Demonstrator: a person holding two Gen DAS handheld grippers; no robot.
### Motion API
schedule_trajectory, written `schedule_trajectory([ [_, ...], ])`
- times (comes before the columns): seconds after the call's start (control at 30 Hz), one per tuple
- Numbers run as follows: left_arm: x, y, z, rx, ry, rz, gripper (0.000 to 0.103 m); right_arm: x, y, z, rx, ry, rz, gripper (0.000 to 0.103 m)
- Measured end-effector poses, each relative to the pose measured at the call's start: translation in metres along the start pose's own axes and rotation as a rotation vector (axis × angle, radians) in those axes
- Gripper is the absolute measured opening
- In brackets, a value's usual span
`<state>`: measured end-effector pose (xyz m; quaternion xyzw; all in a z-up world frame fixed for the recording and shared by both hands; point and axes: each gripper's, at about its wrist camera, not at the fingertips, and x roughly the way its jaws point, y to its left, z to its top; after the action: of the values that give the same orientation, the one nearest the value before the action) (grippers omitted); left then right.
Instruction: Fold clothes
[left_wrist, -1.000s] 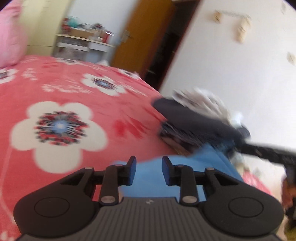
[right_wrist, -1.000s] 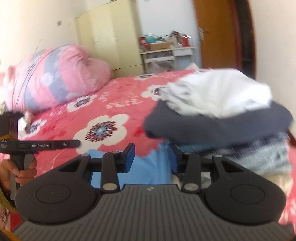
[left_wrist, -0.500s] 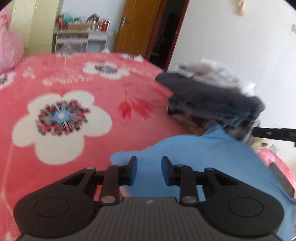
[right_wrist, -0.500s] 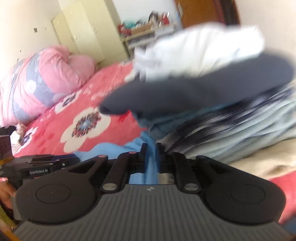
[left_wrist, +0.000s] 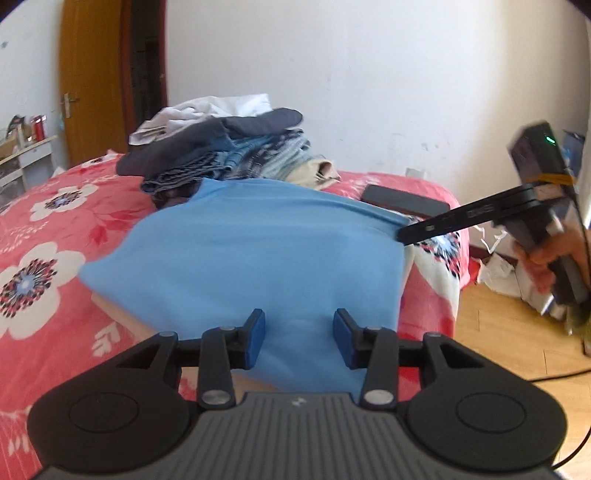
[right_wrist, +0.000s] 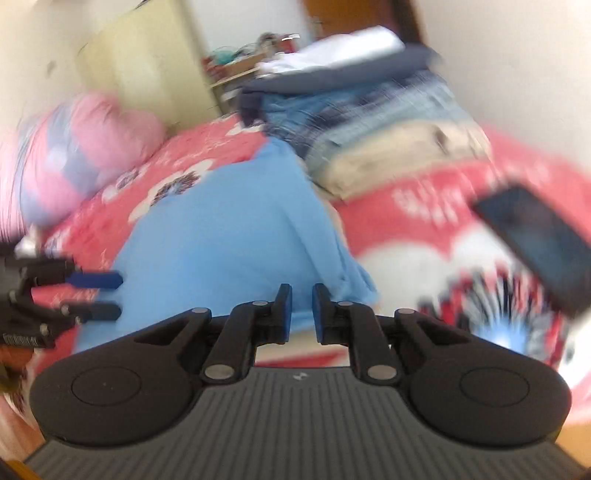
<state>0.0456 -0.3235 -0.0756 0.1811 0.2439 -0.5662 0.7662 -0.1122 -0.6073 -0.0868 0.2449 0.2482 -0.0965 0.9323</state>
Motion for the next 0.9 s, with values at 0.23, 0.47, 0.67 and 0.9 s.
schedule_trajectory([
  [0.23, -0.003, -0.005, -0.006, 0.019, 0.008, 0.012, 0.046, -0.008, -0.018, 0.0, 0.086, -0.111, -0.043, 0.017],
  [0.47, -0.03, 0.002, -0.01, -0.083, -0.004, 0.038, 0.046, -0.026, -0.017, -0.015, 0.166, -0.196, -0.222, 0.037],
  [0.67, -0.061, -0.001, -0.02, -0.173, -0.054, 0.058, 0.048, -0.034, 0.024, -0.007, 0.028, -0.204, -0.17, 0.041],
  [0.9, -0.106, -0.003, -0.042, -0.35, -0.118, 0.123, 0.065, -0.017, 0.091, 0.004, -0.022, -0.205, -0.026, 0.057],
])
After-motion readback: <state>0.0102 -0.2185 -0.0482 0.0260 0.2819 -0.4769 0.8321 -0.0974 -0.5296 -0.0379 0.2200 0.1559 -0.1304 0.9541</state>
